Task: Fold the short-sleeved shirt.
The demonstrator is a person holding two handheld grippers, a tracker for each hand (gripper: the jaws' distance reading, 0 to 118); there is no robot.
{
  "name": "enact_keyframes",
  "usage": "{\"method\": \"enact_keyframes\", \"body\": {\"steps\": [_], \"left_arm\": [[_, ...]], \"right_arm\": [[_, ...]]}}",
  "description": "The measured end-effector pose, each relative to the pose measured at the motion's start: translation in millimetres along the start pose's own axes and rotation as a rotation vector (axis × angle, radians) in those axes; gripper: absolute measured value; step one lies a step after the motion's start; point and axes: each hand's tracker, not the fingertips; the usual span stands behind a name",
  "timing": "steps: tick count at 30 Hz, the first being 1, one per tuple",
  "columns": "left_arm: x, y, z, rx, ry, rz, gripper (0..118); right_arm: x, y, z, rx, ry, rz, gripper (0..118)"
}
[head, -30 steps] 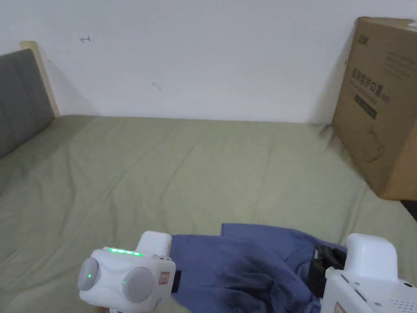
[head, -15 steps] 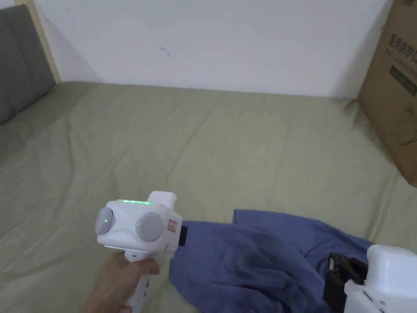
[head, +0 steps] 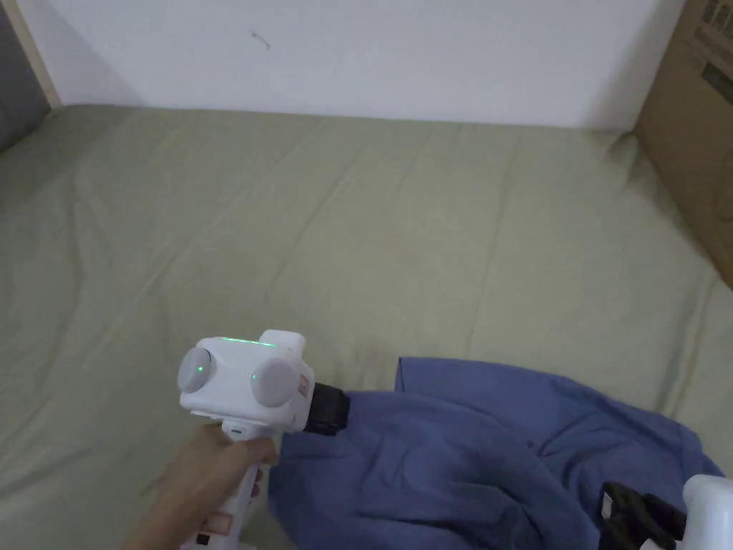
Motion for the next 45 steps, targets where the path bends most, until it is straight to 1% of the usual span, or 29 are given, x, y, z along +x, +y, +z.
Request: {"method": "enact_keyframes", "body": {"steps": [1,3,5,7,8,9,11,14,16,17,18,20,22,24,25,27,28,29,30,31,32,33,35,37,39,41,43,44,45], "left_arm": [[2,-1,0,0.009,0.003,-0.020,115],[10,-5,11,0.020,0.009,0.007,105],[20,-6,16,0.041,0.043,-0.058,89],[35,-10,30,0.060,0.052,-0.143,53],[42,-10,35,0.061,0.048,-0.178,30],[49,-12,40,0.079,0.068,-0.217,1],[58,-17,34,0.076,0.149,-0.272,1],[57,-21,40,0.076,0.121,-0.264,1],[45,-18,59,0.083,0.035,-0.132,2],[39,-18,69,0.105,0.007,-0.090,2],[28,-19,75,0.136,-0.018,-0.062,2],[22,-22,96,0.162,-0.057,-0.050,2],[22,-31,119,0.185,-0.064,-0.063,2],[22,-40,134,0.210,-0.073,-0.067,2],[23,-43,137,0.215,-0.075,-0.061,2],[22,-47,138,0.221,-0.075,-0.043,1],[22,-49,137,0.225,-0.079,-0.032,1],[22,-50,137,0.225,-0.079,-0.030,1],[22,-51,132,0.218,-0.079,-0.031,2],[22,-52,130,0.213,-0.077,-0.029,1],[22,-53,128,0.212,-0.077,-0.028,1],[22,-53,128,0.202,-0.078,-0.028,1],[20,-55,126,0.198,-0.086,-0.023,2],[19,-55,126,0.197,-0.087,-0.006,1],[20,-56,126,0.193,-0.089,0.019,1],[19,-57,122,0.189,-0.097,0.028,1],[17,-58,112,0.176,-0.090,0.025,1],[17,-58,109,0.167,-0.081,0.022,2],[17,-59,108,0.165,-0.075,0.028,1]], "right_arm": [[2,-3,-2,-0.003,0.000,-0.004,0],[4,-6,-6,-0.022,-0.005,-0.016,0],[6,-9,-7,-0.027,0.000,-0.031,0],[6,-10,-7,-0.031,0.001,-0.039,0],[6,-10,-6,-0.032,0.000,-0.038,0],[5,-10,-5,-0.033,-0.004,-0.036,0],[5,-10,-2,-0.029,-0.007,-0.032,0],[7,-9,4,-0.026,-0.014,-0.028,0],[12,-7,10,-0.015,-0.017,-0.018,0],[14,-4,13,-0.006,-0.026,-0.015,0],[17,0,15,-0.002,-0.030,-0.024,0],[22,10,17,0.011,-0.041,-0.029,0],[27,24,15,0.047,-0.026,-0.027,0],[31,42,7,0.057,-0.009,0.000,0],[33,53,-1,0.055,0.005,0.033,0],[40,76,-21,0.003,0.089,0.097,0],[43,86,-30,0.003,0.102,0.080,0],[46,95,-36,0.033,0.108,0.030,5],[51,102,-44,0.060,0.148,0.000,29],[55,108,-55,0.043,0.209,-0.002,65],[58,116,-69,-0.006,0.232,0.021,100],[60,121,-84,-0.064,0.238,0.048,118],[64,127,-112,-0.082,0.266,0.084,116],[67,132,-146,-0.175,0.215,0.140,115],[67,135,-184,-0.284,0.190,0.180,111],[66,131,-219,-0.390,0.232,0.250,107],[60,121,-249,-0.460,0.164,0.308,106],[57,115,-261,-0.481,0.111,0.314,106],[54,108,-262,-0.484,0.098,0.315,105]]}}
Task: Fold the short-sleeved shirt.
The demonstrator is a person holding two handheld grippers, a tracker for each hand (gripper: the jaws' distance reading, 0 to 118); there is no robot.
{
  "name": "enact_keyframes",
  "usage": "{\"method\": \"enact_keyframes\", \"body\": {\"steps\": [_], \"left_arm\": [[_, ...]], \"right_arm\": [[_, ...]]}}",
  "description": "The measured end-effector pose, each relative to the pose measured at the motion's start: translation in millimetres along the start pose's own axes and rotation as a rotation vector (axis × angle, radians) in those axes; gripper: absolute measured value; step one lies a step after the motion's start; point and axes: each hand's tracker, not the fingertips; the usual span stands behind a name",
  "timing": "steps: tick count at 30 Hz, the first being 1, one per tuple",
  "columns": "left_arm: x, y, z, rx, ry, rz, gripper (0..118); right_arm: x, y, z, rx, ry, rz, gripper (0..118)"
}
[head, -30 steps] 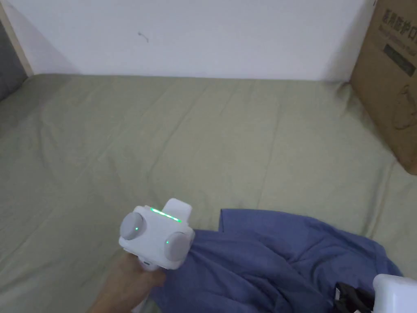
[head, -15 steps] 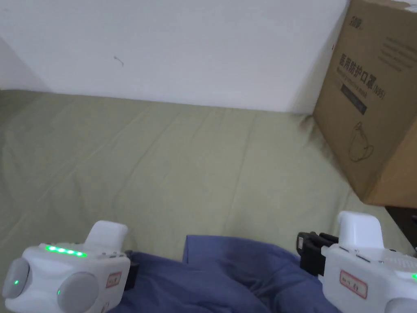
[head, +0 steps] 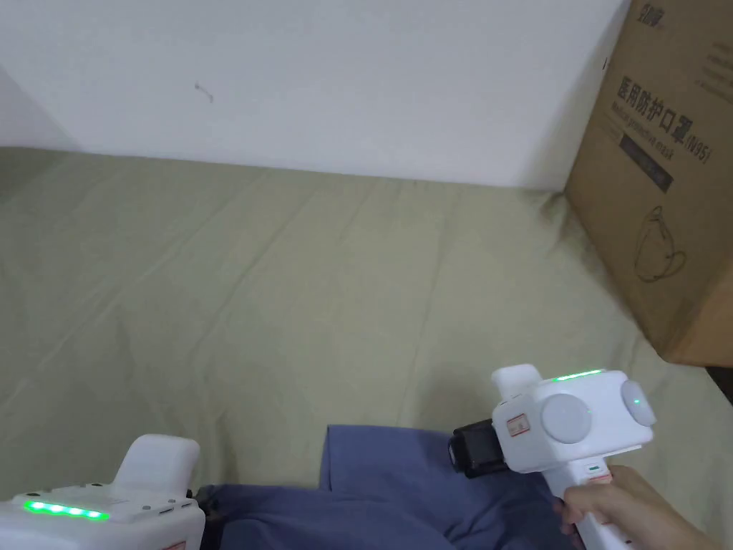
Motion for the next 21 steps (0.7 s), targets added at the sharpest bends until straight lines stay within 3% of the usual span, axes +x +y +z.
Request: {"method": "enact_keyframes", "body": {"steps": [2,4,6,8,10,11,14,17,21], "left_arm": [[1,0,-1,-0.014,-0.006,0.012,2],[1,-1,-1,-0.023,-0.017,0.015,2],[2,-3,-2,-0.025,-0.011,0.004,1],[3,-3,-2,-0.029,0.001,-0.005,2],[3,-3,0,-0.024,0.000,0.013,1],[3,-2,2,-0.025,-0.005,0.031,2],[1,-2,7,-0.018,-0.007,0.043,2],[2,2,22,-0.008,0.012,0.024,2],[-3,10,53,0.036,0.011,0.037,2]], "right_arm": [[-3,-4,-21,-0.044,-0.001,0.033,105],[-5,-7,-19,0.019,-0.005,0.014,107],[-7,-6,-9,0.007,-0.007,0.011,96],[-13,-7,5,0.021,-0.009,0.045,67],[-19,-8,11,0.027,-0.040,0.079,16],[-23,-9,11,0.015,-0.059,0.103,5],[-24,-11,21,0.052,-0.082,0.095,5],[-17,-11,63,0.127,-0.048,-0.011,4],[4,-4,120,0.223,-0.037,-0.062,4]]}}
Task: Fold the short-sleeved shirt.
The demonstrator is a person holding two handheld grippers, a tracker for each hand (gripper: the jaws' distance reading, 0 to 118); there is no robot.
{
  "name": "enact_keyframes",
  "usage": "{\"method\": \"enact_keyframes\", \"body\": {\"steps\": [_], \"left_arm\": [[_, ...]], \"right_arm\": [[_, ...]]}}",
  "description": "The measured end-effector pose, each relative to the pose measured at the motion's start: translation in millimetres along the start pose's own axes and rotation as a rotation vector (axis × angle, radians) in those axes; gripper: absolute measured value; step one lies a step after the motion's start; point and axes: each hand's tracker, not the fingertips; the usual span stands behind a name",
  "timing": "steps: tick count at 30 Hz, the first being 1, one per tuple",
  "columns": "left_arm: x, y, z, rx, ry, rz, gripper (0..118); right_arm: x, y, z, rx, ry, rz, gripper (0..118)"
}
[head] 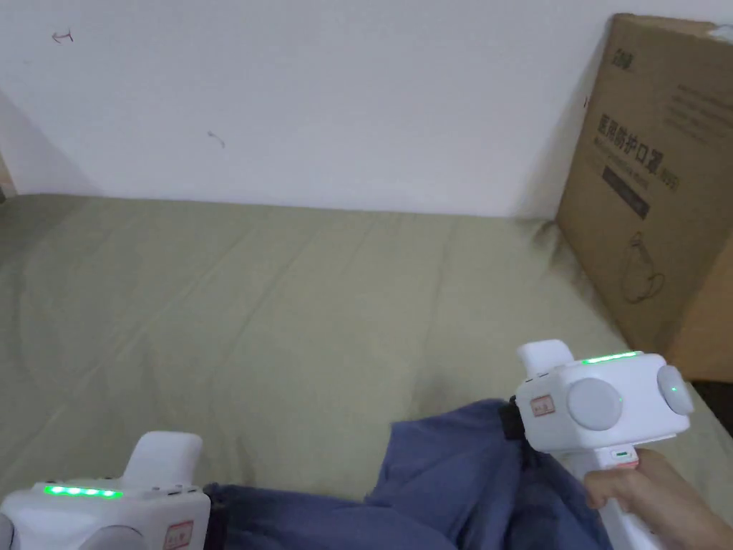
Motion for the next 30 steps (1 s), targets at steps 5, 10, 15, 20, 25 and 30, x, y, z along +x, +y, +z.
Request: {"method": "enact_keyframes", "body": {"steps": [5,10,15,20,25,30], "left_arm": [[-16,23,51,0.090,0.015,0.010,1],[-30,55,124,0.229,0.076,0.010,1],[-46,92,197,0.366,0.173,-0.009,1],[-49,130,266,0.502,0.188,-0.057,1],[-56,180,325,0.584,0.233,-0.031,1],[-54,227,360,0.641,0.274,-0.050,1]], "right_arm": [[33,22,97,0.148,0.009,-0.139,4],[62,37,199,0.323,-0.048,-0.217,4],[72,46,293,0.482,-0.065,-0.260,4],[74,62,356,0.591,0.002,-0.304,4],[71,91,401,0.636,0.005,-0.287,4],[65,133,426,0.675,0.024,-0.297,4]]}}
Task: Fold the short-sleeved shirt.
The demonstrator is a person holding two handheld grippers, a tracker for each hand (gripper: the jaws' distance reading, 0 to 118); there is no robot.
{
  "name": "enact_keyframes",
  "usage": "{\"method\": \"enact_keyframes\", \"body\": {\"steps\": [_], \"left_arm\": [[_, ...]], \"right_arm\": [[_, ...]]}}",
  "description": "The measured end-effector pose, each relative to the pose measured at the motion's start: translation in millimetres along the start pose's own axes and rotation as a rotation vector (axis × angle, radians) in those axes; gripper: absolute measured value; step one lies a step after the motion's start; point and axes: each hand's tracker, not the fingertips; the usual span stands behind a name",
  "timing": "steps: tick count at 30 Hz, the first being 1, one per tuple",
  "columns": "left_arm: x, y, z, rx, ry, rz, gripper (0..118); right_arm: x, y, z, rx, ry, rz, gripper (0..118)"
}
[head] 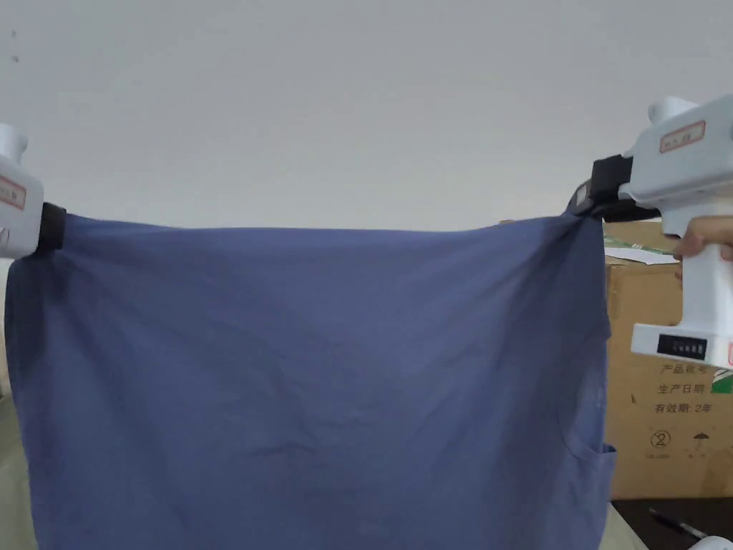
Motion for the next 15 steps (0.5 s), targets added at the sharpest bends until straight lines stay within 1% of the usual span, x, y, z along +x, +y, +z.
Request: {"method": "enact_keyframes", "body": {"steps": [3,4,5,7,13,15], "left_arm": [[-3,26,-15,0.012,0.009,-0.024,1],[-2,34,-20,0.022,0.018,-0.039,1],[-1,43,-28,0.025,0.026,-0.048,1],[0,58,-44,0.025,0.032,-0.047,1],[10,95,-103,0.037,0.033,-0.039,1],[15,107,-123,0.046,0.027,-0.034,1]], "right_arm": [[-8,23,-19,0.010,-0.011,0.005,4],[-9,30,-24,0.013,-0.012,-0.004,4],[-13,32,-16,0.017,-0.011,-0.010,4],[-17,44,-26,0.019,-0.007,-0.026,4],[-16,91,-87,0.030,-0.016,-0.045,4],[-19,105,-102,0.042,-0.027,-0.036,4]]}}
